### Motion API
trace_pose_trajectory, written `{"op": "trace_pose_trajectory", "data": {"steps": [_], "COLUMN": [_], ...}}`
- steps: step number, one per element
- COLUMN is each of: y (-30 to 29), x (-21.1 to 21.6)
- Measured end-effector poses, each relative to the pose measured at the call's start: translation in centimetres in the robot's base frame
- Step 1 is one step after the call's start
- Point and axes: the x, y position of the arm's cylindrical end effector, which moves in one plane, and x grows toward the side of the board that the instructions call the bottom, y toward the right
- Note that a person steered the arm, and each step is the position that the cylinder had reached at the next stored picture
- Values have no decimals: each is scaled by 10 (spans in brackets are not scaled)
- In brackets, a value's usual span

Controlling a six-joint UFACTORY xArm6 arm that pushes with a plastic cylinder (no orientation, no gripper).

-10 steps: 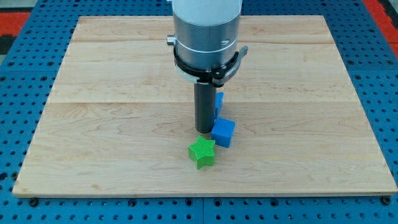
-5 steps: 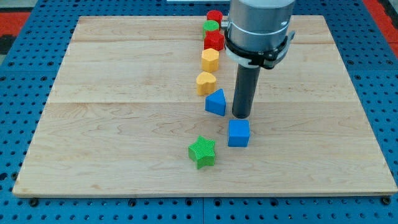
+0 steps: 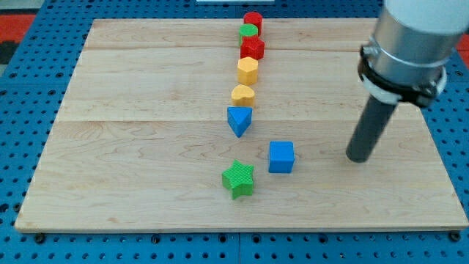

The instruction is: Adjust the blue cube to make a vertical line

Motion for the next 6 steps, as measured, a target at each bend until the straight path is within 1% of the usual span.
{"op": "trace_pose_trajectory", "data": {"steps": [1,2,3,6], "y": [-42,-82,-96,-106], "x": [12,12,7,-23]}}
